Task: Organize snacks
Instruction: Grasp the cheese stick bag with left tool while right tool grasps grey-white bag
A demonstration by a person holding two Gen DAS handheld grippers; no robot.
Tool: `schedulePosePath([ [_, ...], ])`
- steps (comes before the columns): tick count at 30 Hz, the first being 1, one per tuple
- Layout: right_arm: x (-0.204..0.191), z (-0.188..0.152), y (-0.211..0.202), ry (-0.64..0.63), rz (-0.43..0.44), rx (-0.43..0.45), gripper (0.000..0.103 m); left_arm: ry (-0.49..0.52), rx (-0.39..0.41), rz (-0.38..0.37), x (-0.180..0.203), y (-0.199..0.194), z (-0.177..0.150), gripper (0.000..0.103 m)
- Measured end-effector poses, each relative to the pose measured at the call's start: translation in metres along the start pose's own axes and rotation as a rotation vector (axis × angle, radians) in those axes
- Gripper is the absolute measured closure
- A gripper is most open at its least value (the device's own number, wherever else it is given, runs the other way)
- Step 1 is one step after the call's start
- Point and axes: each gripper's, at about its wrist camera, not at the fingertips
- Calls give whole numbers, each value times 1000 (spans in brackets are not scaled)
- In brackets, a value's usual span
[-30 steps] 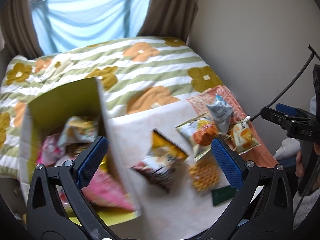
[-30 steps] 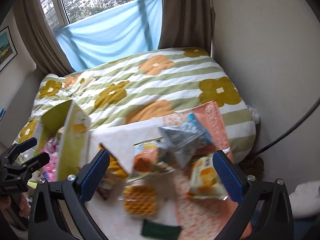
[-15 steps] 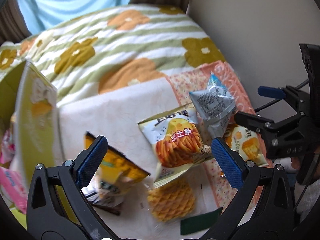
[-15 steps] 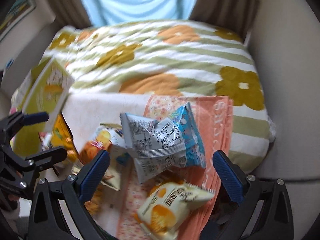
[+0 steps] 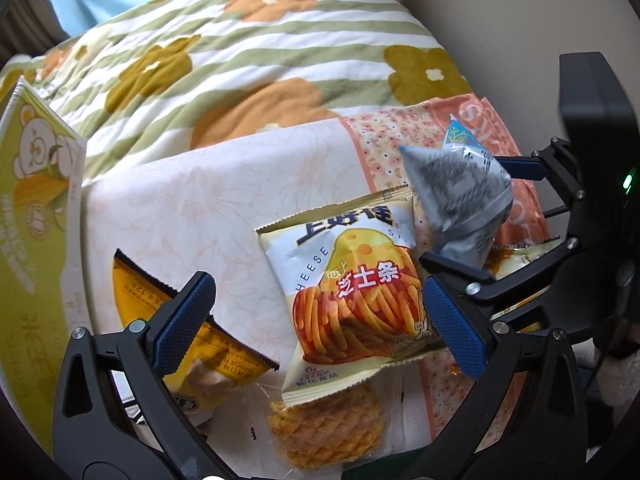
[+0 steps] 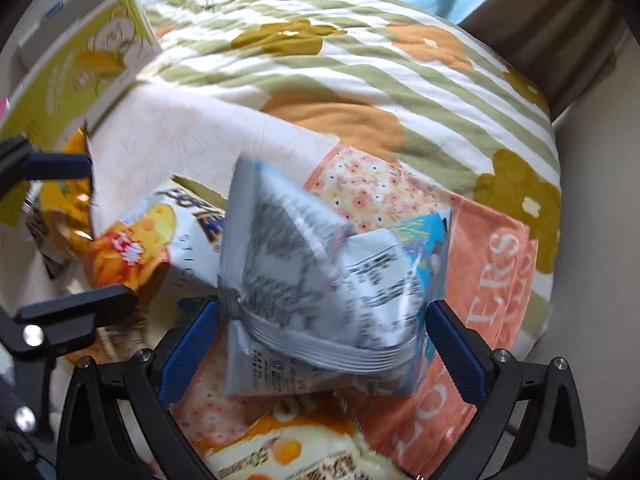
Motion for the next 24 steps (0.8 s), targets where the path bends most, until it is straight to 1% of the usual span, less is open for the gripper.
schedulePosePath([
  [3, -1, 0, 7, -28, -9, -14, 1, -22, -13, -14, 0, 7, 1, 0],
  [5, 4, -2, 13, -15, 4, -34, 1, -21, -20, -16, 1, 11, 2, 0],
  [6, 5, -2, 14, -8, 4, -37, 2, -21, -21, -16, 2, 12, 3, 0],
  [7, 7, -3, 16, 0, 9, -42, 6, -23, -23, -16, 3, 13, 4, 0],
  [8, 10, -4, 18, 13, 19, -43, 8, -24, -25, -16, 4, 14, 4, 0],
  [9, 12, -4, 17, 20, 21, -36, 13, -25, -33, -15, 5, 17, 4, 0],
  [10, 14, -4, 16, 21, 19, -32, 17, -27, -38, -16, 5, 18, 5, 0],
  [11, 14, -3, 15, 17, 16, -29, 19, -29, -41, -22, 7, 19, 5, 0],
  [13, 14, -2, 13, 12, 11, -24, 25, -24, -47, -26, 9, 22, 6, 0],
  [16, 14, -2, 11, 5, 2, -20, 30, -19, -58, -25, 13, 28, 6, 0],
  [18, 15, -3, 10, 4, -7, -17, 32, -36, -70, -37, 11, 33, 6, 0],
  [22, 21, -5, 6, 28, -7, -4, 33, -47, -93, -34, 9, 42, 2, 1],
  [23, 23, -5, 5, 38, -5, 1, 33, -48, -98, -34, 8, 44, 1, 2],
  [24, 24, -5, 3, 44, -6, 5, 33, -50, -106, -37, 8, 46, 0, 8],
])
Point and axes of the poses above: each gripper's, at about its wrist camera, not at the fingertips, and y roughly the way its jaws point, x to its right, z to its top, and after that the axes turned 15 degrees about x, right-handed
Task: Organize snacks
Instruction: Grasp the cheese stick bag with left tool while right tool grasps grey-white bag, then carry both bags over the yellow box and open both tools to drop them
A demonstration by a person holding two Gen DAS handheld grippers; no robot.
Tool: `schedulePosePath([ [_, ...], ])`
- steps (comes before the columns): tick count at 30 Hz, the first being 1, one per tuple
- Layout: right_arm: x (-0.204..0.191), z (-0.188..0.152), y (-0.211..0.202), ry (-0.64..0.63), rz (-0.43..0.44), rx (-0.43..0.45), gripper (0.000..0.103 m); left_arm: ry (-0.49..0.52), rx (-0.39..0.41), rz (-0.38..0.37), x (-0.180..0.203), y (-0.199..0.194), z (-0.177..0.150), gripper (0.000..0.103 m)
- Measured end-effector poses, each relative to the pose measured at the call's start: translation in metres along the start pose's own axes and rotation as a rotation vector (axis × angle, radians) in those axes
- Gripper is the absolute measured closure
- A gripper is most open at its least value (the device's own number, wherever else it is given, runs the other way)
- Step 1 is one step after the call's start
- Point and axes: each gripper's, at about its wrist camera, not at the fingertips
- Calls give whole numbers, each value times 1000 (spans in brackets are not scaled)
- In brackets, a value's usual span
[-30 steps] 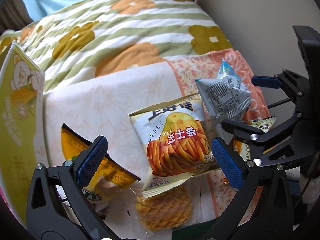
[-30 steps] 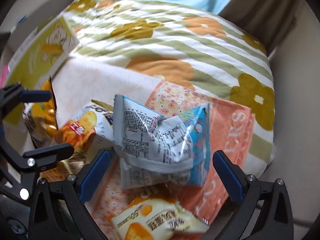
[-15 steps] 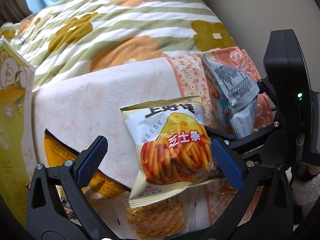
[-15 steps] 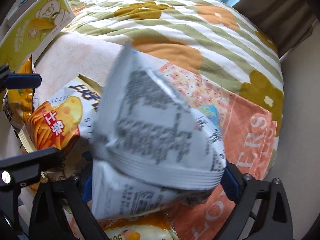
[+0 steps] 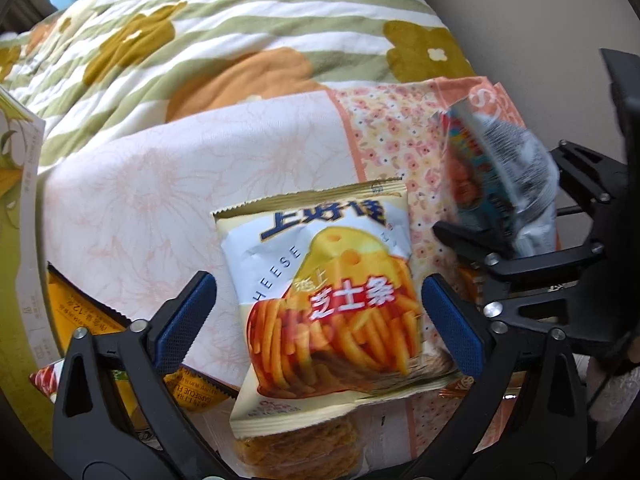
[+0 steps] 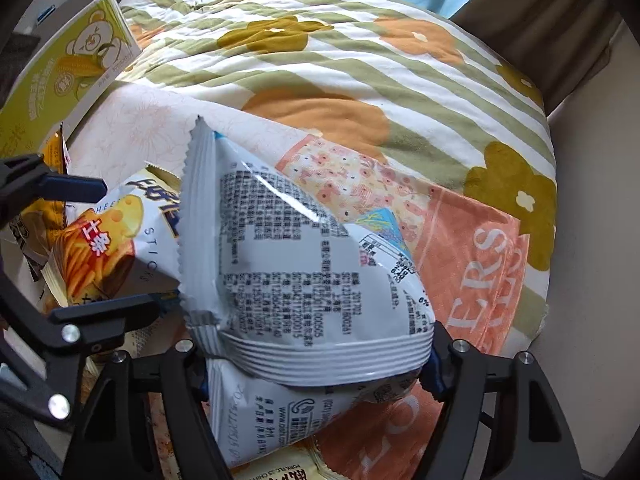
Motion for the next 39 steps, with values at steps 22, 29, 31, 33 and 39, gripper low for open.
schedulePosePath([
  [22, -4, 22, -76, 127, -87, 149, 33, 28, 168, -62, -12, -66, 12, 41],
  [29, -42, 51, -120, 117, -119, 238, 33, 23, 307, -52, -51, -147, 16, 41],
  [31, -58, 60, -126, 104, -115, 257, 33, 19, 332, -31, -67, -165, 16, 41],
  [33, -78, 70, -133, 94, -100, 285, 33, -4, 358, -14, -89, -187, 14, 41],
  [39, -136, 109, -144, 96, -23, 358, 33, -71, 422, 68, -161, -244, 5, 41],
])
Point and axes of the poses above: each gripper's, at about its wrist camera, not at the fingertips, and y roughly the way its jaws point, x to its right, z to its top, and after that the axes turned 15 degrees about x, right-handed
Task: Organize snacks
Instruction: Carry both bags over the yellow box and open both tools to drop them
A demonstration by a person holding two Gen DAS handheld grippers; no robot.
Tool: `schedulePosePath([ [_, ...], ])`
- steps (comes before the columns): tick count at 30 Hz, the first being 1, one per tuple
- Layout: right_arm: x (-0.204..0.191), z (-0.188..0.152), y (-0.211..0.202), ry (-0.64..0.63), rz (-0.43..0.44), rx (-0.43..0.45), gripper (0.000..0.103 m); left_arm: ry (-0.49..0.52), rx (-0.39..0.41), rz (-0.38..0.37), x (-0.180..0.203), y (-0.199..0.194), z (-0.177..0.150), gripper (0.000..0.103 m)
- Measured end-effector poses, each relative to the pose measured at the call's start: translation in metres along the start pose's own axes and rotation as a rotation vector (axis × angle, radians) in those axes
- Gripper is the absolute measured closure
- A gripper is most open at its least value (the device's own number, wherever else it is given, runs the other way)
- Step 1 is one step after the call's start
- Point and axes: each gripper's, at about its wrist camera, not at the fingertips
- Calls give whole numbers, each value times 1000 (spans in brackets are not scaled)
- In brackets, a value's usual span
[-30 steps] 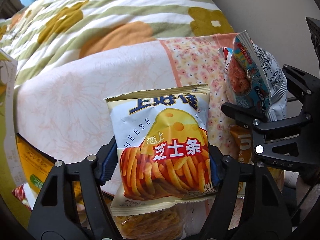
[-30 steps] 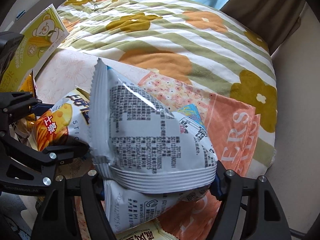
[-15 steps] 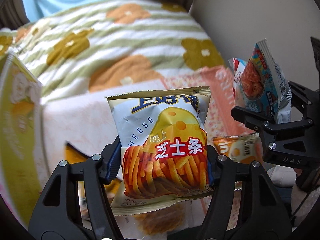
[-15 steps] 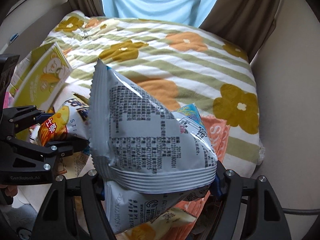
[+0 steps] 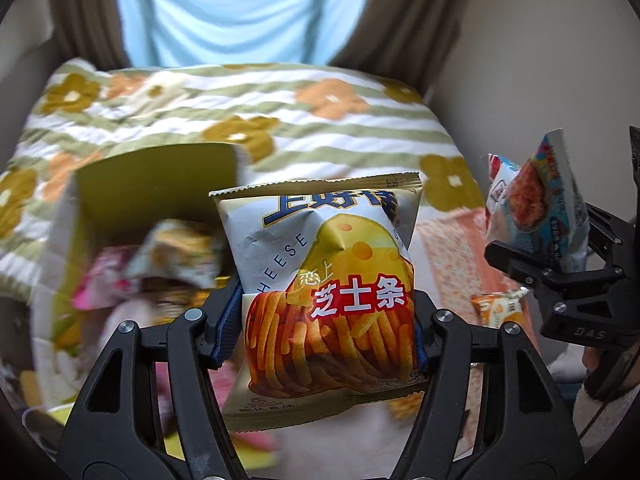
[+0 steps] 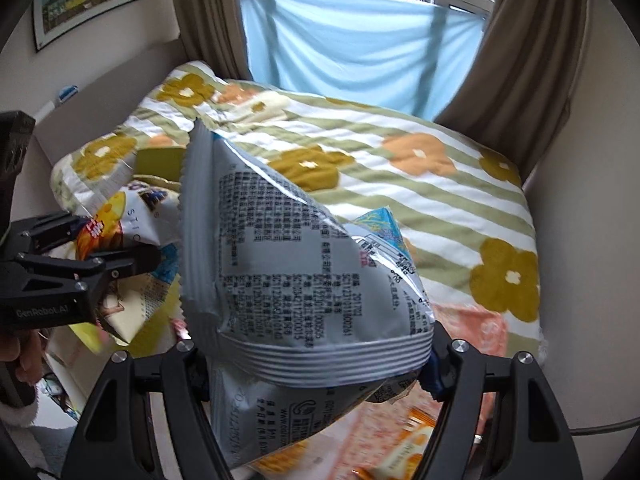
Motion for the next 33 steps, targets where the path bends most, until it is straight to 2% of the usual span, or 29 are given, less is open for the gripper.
schedulePosePath([
  [6, -66, 30, 14, -21, 82, 50, 33, -24, 28, 71, -65, -34, 4, 41],
  [14, -144, 50, 45, -61, 155, 49, 33, -45, 17, 155, -147, -53, -4, 41],
  [18, -163, 50, 61, -88, 137, 30, 33, -38, -15, 177, -175, -48, -15, 41],
  [23, -180, 47, 78, -64, 117, 5, 33, -10, -67, 157, -204, -33, -25, 41],
  [28, -191, 41, 87, -20, 64, -14, 33, 52, -90, 121, -210, -19, -27, 41],
  [30, -192, 37, 88, -2, 40, -22, 33, 83, -95, 103, -208, -15, -28, 37],
  [32, -191, 35, 87, 24, 27, -30, 33, 121, -107, 94, -203, -12, -28, 20],
  [33, -192, 34, 87, 31, 22, -34, 33, 138, -102, 99, -201, -13, -28, 2],
])
Point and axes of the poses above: each gripper's, at about its wrist camera, not at the fingertips, and y roughly the way its jaws point, x to its right, z to its top, and after that the axes turned 15 degrees about x, right-handed
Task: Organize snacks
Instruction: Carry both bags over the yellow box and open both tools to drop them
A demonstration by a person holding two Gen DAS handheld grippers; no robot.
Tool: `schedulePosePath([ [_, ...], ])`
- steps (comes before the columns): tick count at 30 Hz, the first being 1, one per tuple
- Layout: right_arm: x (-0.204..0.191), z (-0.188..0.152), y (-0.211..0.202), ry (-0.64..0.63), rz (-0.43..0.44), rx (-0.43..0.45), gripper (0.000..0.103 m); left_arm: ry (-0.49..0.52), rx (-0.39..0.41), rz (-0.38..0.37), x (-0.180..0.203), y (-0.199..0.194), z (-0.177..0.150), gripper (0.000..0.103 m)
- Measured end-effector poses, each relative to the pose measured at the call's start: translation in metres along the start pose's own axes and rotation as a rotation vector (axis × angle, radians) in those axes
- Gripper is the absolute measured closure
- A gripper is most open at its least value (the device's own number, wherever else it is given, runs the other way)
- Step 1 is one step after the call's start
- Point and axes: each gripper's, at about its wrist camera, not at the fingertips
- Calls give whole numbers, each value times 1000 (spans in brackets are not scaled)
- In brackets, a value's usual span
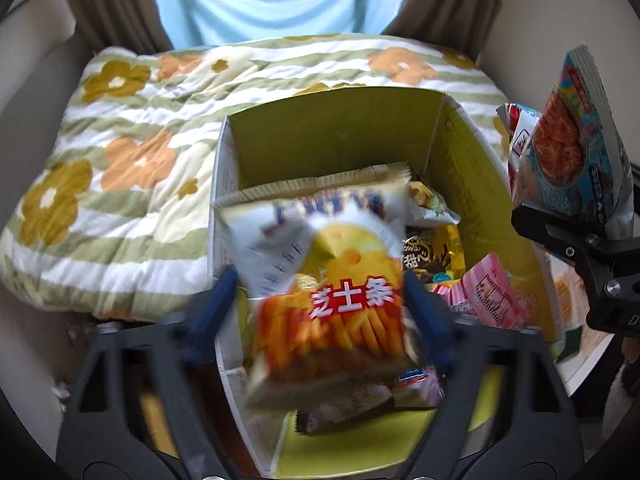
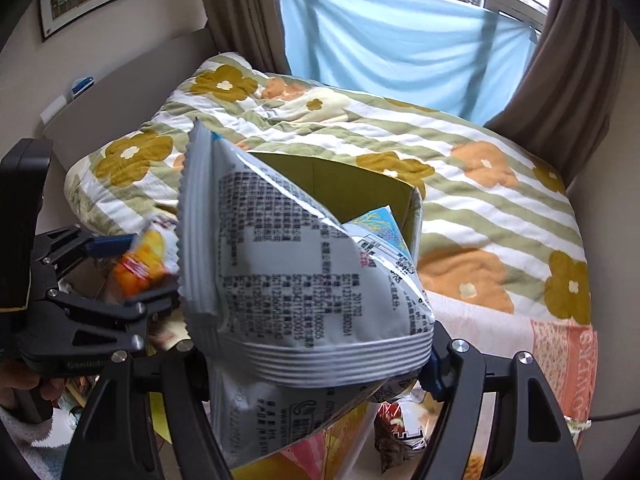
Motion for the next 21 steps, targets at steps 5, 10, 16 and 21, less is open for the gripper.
schedulePosePath([
  [5, 7, 1, 2, 32, -16, -13, 33, 19, 36, -5, 3, -9, -4, 0],
  [10, 8, 3, 9, 32, -7, -36, 33, -46, 22, -11, -7, -15, -12, 0],
  [16, 4, 7, 20, 19, -15, -37, 18, -122, 19, -2, -20, -26, -22, 0],
  [21, -5, 11, 17, -1, 49, 18, 1, -153, 25, 36, -28, -37, -28, 0],
])
Point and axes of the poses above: each gripper's, at about its wrist camera, not at the fingertips, and y roughly the way its jaws point, x to its right, z to its top, and after that the axes turned 15 degrees about x, right-handed
